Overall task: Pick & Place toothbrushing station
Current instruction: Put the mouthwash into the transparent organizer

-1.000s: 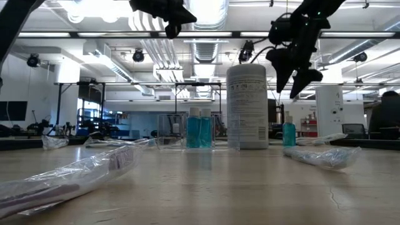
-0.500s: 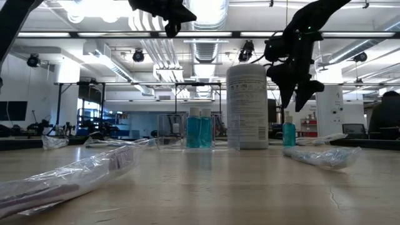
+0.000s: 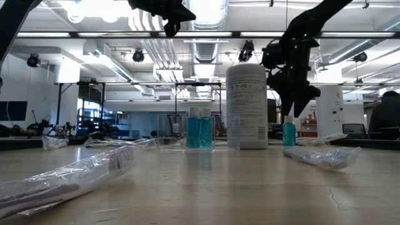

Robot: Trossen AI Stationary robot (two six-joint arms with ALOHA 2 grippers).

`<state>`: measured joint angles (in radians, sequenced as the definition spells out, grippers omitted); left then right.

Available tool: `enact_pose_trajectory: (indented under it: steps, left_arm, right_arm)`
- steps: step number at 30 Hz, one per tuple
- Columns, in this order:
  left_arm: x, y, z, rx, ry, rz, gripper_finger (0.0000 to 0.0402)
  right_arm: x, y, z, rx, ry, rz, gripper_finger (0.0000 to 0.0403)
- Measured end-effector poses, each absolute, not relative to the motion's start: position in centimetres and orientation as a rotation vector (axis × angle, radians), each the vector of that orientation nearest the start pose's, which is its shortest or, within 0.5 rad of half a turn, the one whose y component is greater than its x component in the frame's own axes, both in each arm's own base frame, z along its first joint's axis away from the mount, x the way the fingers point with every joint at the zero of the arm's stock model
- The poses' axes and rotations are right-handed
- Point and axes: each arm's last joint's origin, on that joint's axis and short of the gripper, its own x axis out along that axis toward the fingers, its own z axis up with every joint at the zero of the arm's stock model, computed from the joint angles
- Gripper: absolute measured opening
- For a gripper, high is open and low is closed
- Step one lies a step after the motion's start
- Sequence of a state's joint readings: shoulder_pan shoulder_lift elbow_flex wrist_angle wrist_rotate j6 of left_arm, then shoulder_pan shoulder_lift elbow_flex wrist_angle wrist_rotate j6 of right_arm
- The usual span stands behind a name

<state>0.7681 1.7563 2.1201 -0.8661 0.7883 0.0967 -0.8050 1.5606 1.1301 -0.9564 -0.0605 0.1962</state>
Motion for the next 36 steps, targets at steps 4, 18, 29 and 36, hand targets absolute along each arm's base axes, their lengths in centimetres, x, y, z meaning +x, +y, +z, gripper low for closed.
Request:
enact_pose_trajectory:
  steps: [4,18,29,36]
  left_arm:
    - [26.8,23.1,46.4,-0.256,0.355,-0.037,0.001]
    - [26.7,23.0,46.5,-0.258,0.356,-0.037,0.001]
    - [26.7,22.9,46.6,-0.253,0.351,-0.037,0.001]
    - [26.7,22.9,46.6,-0.238,0.351,-0.04,0.001]
  right_arm:
    - [19.8,-20.4,22.1,0.746,1.247,-0.74,0.0225]
    - [20.1,-20.7,21.8,0.7,1.248,-0.708,0.0142]
    - [19.8,-20.8,23.4,0.659,1.209,-0.702,0.0037]
    - [19.0,-20.6,26.7,0.625,1.115,-0.726,0.0008]
